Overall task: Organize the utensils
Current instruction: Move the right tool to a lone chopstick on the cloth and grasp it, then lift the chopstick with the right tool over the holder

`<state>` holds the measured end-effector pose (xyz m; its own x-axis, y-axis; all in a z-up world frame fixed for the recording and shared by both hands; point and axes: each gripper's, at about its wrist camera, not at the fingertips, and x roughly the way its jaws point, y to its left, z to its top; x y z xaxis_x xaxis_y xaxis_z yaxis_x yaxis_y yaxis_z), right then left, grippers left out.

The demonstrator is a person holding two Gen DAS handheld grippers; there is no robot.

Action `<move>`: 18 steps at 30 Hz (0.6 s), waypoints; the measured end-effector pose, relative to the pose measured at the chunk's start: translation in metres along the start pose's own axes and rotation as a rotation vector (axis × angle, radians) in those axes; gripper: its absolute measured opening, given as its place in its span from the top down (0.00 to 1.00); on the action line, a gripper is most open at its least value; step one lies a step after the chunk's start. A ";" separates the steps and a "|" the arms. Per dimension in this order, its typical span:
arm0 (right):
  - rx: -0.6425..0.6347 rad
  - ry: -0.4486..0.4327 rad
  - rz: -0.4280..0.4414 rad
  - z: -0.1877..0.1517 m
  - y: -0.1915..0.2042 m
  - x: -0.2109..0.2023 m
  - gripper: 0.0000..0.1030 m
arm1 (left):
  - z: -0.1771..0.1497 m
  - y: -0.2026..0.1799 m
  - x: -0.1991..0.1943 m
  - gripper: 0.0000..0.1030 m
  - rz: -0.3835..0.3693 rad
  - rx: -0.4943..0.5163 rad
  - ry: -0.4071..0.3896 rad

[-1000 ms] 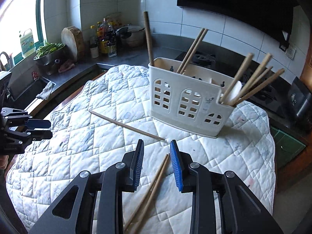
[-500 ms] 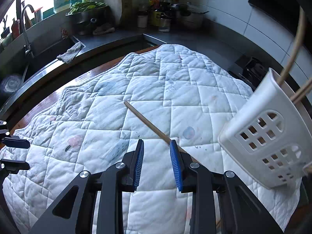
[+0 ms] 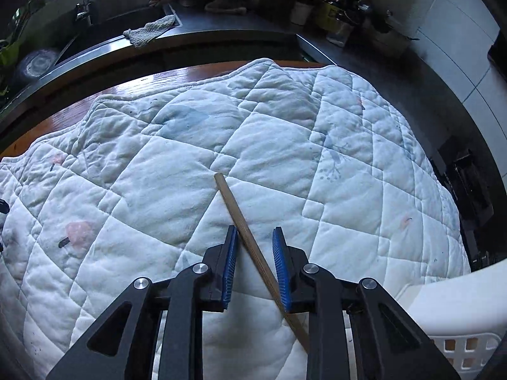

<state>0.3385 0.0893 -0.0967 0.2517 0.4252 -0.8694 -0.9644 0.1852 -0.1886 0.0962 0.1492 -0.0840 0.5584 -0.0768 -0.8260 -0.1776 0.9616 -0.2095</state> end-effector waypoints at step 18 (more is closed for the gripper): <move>0.053 -0.269 -0.271 0.014 -0.002 -0.141 0.93 | 0.004 -0.025 -0.002 0.65 -0.055 0.044 -0.009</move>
<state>0.3062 0.0408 0.0326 0.5158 0.5702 -0.6393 -0.8563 0.3650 -0.3653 0.1027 0.1267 -0.0753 0.5735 -0.1277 -0.8092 -0.1112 0.9665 -0.2313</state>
